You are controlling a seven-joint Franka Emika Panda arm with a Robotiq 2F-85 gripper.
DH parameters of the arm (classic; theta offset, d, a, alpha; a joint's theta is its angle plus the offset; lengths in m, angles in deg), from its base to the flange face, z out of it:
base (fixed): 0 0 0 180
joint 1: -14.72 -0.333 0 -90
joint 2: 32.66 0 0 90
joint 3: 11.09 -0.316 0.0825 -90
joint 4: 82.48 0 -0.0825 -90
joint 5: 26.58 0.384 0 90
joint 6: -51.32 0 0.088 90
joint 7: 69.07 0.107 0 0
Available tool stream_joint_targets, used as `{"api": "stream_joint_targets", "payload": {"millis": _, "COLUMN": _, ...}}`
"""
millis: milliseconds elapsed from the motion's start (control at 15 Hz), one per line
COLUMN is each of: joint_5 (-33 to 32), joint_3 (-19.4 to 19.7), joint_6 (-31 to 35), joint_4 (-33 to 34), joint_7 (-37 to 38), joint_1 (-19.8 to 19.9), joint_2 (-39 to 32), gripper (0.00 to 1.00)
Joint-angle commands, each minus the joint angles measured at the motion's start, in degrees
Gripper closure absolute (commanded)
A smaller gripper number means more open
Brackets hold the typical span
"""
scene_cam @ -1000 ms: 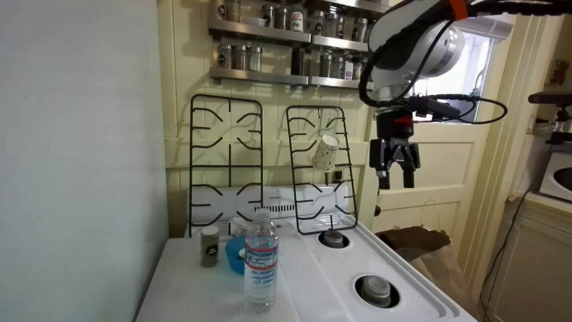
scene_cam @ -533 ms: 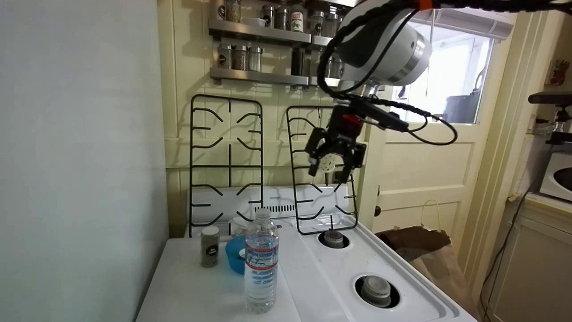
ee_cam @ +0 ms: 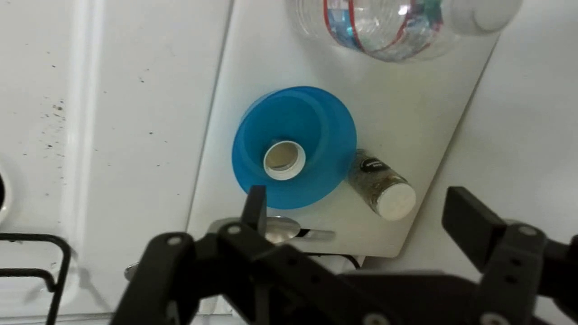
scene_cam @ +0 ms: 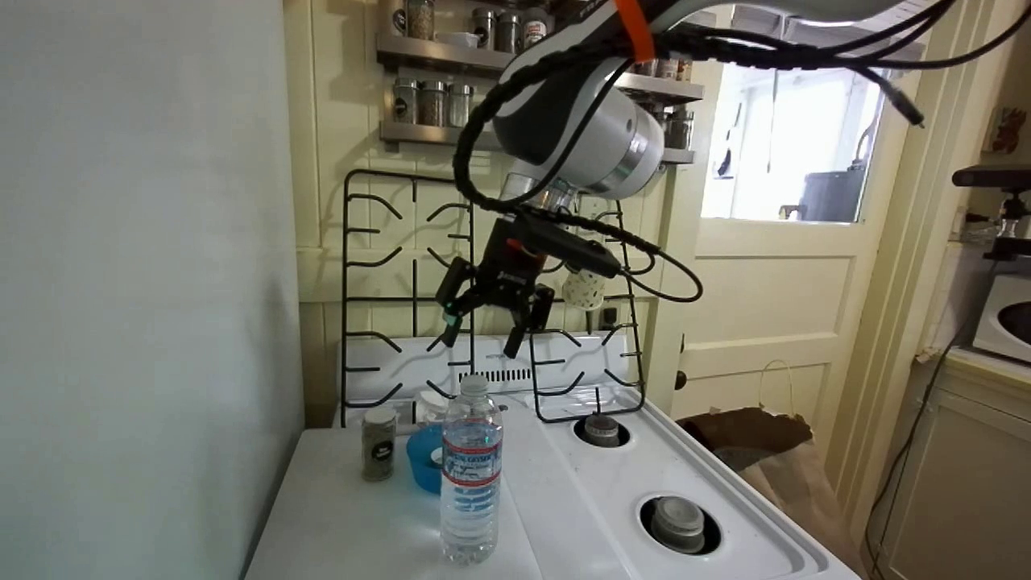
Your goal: Move the spice bottle to the right
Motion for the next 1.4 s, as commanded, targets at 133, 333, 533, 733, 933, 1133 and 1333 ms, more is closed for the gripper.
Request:
{"api": "stream_joint_targets", "payload": {"millis": 133, "joint_5": -3.40, "joint_3": -1.36, "joint_6": 0.70, "joint_4": 9.73, "joint_7": 2.93, "joint_1": -1.60, "joint_2": -10.46, "gripper": 0.00}}
{"api": "stream_joint_targets", "payload": {"millis": 333, "joint_5": -5.50, "joint_3": -1.72, "joint_6": 0.01, "joint_4": 12.43, "joint_7": 4.35, "joint_1": -2.53, "joint_2": -13.15, "gripper": 0.00}}
{"api": "stream_joint_targets", "payload": {"millis": 533, "joint_5": -3.80, "joint_3": -1.95, "joint_6": 0.01, "joint_4": 10.61, "joint_7": 2.27, "joint_1": -1.42, "joint_2": -11.65, "gripper": 0.00}}
{"api": "stream_joint_targets", "payload": {"millis": 733, "joint_5": -3.79, "joint_3": -1.86, "joint_6": 0.01, "joint_4": 10.62, "joint_7": 2.25, "joint_1": -1.22, "joint_2": -11.39, "gripper": 0.00}}
{"api": "stream_joint_targets", "payload": {"millis": 933, "joint_5": -3.42, "joint_3": -2.94, "joint_6": 5.11, "joint_4": 11.50, "joint_7": 2.83, "joint_1": -2.60, "joint_2": -14.08, "gripper": 0.00}}
{"api": "stream_joint_targets", "payload": {"millis": 1133, "joint_5": -4.54, "joint_3": -4.05, "joint_6": 9.47, "joint_4": 13.33, "joint_7": 3.33, "joint_1": -4.04, "joint_2": -17.13, "gripper": 0.00}}
{"api": "stream_joint_targets", "payload": {"millis": 1333, "joint_5": -7.17, "joint_3": -3.87, "joint_6": 8.81, "joint_4": 15.03, "joint_7": 5.40, "joint_1": -5.94, "joint_2": -19.61, "gripper": 0.00}}
